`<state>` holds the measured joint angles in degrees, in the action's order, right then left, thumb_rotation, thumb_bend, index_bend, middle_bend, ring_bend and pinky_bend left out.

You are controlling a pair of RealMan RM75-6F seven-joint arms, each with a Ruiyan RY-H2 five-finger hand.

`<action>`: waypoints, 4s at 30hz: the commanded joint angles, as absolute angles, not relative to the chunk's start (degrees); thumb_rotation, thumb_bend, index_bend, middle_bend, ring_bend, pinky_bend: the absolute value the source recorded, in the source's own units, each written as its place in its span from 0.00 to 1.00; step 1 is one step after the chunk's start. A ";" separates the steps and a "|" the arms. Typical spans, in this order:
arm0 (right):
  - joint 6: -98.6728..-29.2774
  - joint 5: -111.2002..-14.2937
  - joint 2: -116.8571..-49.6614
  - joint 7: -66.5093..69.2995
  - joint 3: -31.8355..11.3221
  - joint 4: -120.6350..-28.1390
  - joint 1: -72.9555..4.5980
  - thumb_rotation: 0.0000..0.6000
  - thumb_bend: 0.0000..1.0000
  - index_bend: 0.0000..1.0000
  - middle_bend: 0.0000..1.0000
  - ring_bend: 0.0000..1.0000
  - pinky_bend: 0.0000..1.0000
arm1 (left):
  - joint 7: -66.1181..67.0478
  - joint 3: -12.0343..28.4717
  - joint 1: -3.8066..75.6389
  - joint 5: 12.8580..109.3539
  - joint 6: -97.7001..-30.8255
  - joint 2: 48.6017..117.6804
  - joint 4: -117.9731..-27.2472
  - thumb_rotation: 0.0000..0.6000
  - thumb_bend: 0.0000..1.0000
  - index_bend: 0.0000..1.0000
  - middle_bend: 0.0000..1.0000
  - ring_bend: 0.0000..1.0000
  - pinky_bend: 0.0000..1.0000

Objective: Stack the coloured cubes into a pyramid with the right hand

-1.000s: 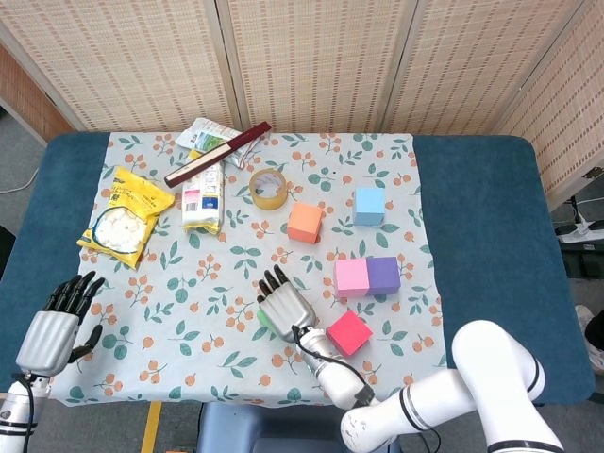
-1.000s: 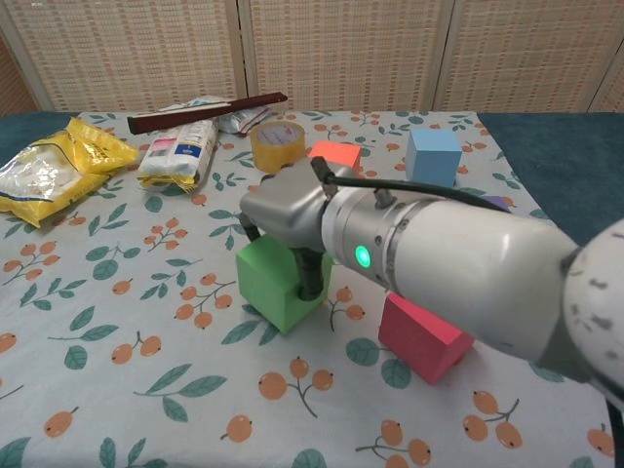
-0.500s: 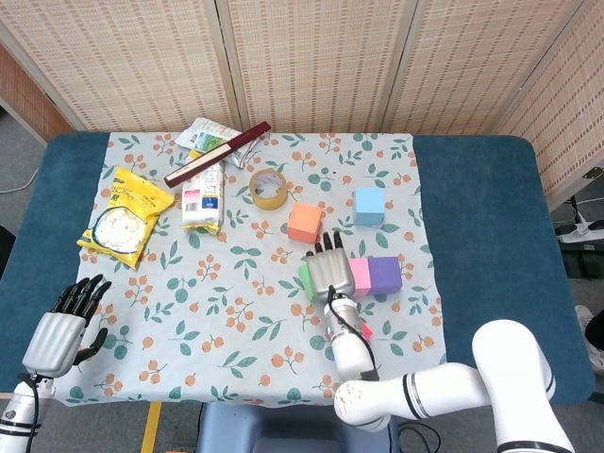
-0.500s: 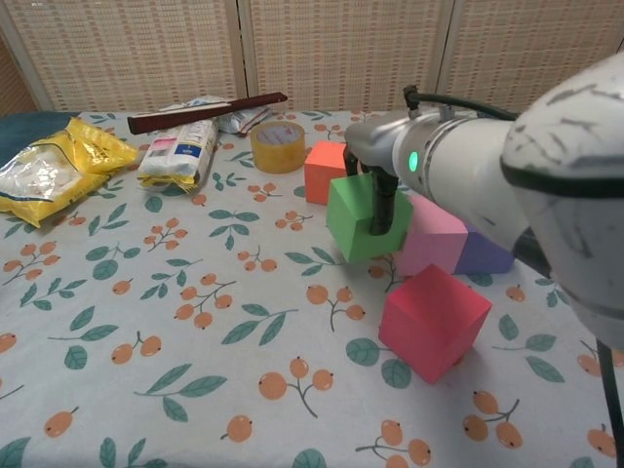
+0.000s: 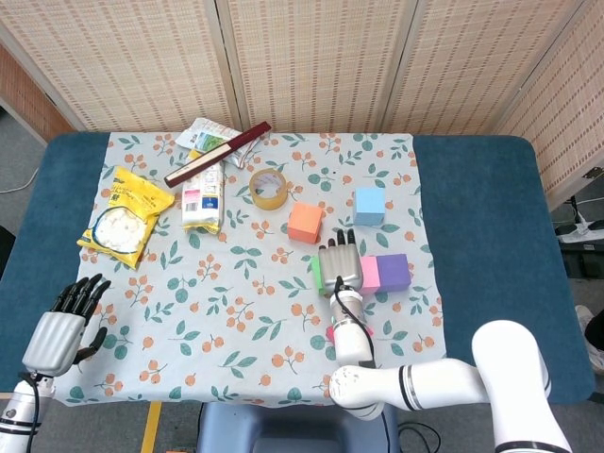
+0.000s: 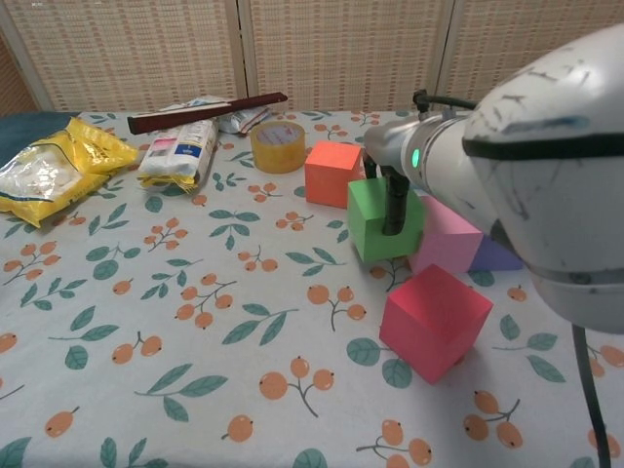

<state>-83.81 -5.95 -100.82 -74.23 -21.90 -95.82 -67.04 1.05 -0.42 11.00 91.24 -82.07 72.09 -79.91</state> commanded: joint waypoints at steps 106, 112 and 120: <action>-64.57 -33.55 -70.03 -63.68 -0.07 -129.93 -52.12 1.00 0.19 0.00 0.00 0.00 0.00 | 2.75 -0.59 10.97 91.09 -81.87 72.59 -80.29 1.00 0.43 0.00 0.00 0.00 0.14; -64.64 -38.13 -72.94 -63.07 3.88 -126.09 -51.46 1.00 0.19 0.00 0.00 0.00 0.00 | 2.78 -0.71 10.97 91.30 -81.91 72.64 -80.26 1.00 0.43 0.00 0.00 0.00 0.14; -66.55 -41.94 -76.38 -64.58 6.01 -122.68 -51.68 1.00 0.19 0.00 0.00 0.00 0.00 | 2.89 -0.67 10.89 91.16 -81.96 72.68 -80.29 1.00 0.44 0.00 0.00 0.00 0.14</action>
